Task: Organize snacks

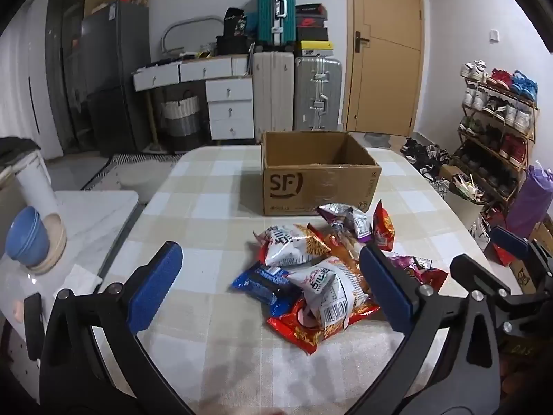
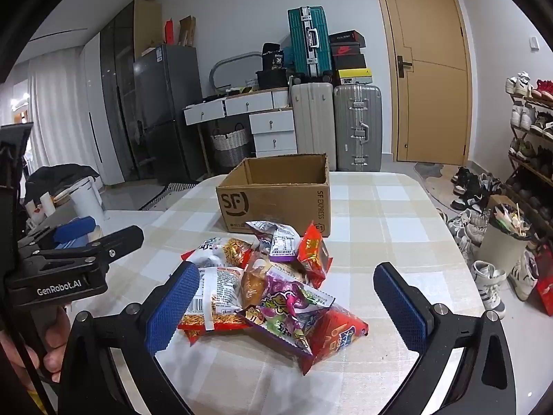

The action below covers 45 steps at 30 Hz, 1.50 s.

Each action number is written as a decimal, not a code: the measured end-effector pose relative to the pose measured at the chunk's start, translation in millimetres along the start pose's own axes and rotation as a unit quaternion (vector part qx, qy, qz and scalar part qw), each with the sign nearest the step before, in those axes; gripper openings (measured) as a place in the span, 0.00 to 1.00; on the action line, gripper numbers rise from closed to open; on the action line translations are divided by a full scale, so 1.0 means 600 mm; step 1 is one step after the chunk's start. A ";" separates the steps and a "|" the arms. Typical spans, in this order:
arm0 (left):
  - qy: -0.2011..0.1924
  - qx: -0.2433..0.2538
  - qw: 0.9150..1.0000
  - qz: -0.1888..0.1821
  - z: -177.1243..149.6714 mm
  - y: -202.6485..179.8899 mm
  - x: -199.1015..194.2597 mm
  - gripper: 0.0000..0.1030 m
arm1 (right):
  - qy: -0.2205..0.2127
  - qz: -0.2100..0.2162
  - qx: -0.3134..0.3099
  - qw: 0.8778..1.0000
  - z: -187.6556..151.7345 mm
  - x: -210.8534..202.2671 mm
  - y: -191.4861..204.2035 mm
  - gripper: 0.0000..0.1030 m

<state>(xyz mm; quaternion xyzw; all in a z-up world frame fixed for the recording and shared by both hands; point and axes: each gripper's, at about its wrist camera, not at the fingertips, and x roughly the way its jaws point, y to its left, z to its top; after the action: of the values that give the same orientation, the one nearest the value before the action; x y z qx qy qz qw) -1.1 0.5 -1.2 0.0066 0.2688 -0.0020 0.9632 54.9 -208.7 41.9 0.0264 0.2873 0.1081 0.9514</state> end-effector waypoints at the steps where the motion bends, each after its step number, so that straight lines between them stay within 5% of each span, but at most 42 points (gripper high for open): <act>1: 0.002 0.000 1.000 -0.005 -0.002 -0.001 -0.002 0.99 | 0.000 0.000 0.000 1.000 0.000 0.000 0.000 1.00; 45: 0.001 -0.013 1.000 -0.015 -0.006 0.000 -0.019 0.99 | -0.012 -0.011 0.024 1.000 -0.001 -0.010 -0.012 1.00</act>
<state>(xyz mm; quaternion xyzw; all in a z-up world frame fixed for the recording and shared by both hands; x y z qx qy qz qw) -12.8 0.8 1.7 -0.0100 0.2697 -0.0133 0.9628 51.3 -216.8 43.7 0.0477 0.2791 0.0904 0.9548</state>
